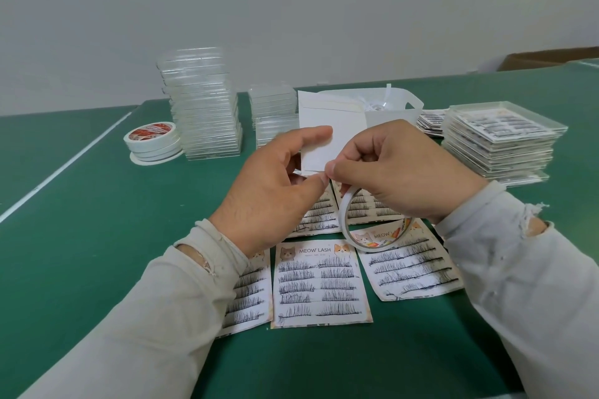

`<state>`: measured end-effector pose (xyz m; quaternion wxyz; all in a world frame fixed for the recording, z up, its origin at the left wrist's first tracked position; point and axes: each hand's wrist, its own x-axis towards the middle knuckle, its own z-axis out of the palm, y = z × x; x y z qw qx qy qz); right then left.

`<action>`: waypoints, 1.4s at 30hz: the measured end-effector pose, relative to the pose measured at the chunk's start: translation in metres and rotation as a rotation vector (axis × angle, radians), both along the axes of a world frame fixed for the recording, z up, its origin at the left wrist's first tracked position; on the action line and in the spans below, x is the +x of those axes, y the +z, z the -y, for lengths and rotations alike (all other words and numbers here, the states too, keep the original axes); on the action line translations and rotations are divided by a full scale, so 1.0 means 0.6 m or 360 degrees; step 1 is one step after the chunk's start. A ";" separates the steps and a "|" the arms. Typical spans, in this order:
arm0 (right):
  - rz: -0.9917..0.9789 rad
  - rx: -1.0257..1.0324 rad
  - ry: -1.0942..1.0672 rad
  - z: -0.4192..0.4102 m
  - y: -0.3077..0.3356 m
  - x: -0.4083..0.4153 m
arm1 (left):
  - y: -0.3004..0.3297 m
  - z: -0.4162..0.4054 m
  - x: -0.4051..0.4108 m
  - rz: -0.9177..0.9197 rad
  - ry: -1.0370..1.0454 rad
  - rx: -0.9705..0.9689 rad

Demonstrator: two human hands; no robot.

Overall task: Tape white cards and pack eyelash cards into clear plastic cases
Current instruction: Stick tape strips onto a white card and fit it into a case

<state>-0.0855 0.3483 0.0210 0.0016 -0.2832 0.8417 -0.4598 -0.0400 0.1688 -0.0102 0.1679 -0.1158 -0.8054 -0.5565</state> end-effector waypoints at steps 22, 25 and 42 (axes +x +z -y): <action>-0.0089 0.0115 -0.0147 0.006 0.000 0.003 | 0.005 0.001 0.005 0.0003 0.0008 -0.0099; -0.0111 0.0131 -0.0170 0.006 -0.001 0.001 | 0.003 -0.001 0.005 -0.0018 0.0013 -0.0043; -0.0031 0.0125 -0.0182 -0.005 0.018 0.013 | 0.013 0.001 0.010 -0.0335 0.0096 -0.0155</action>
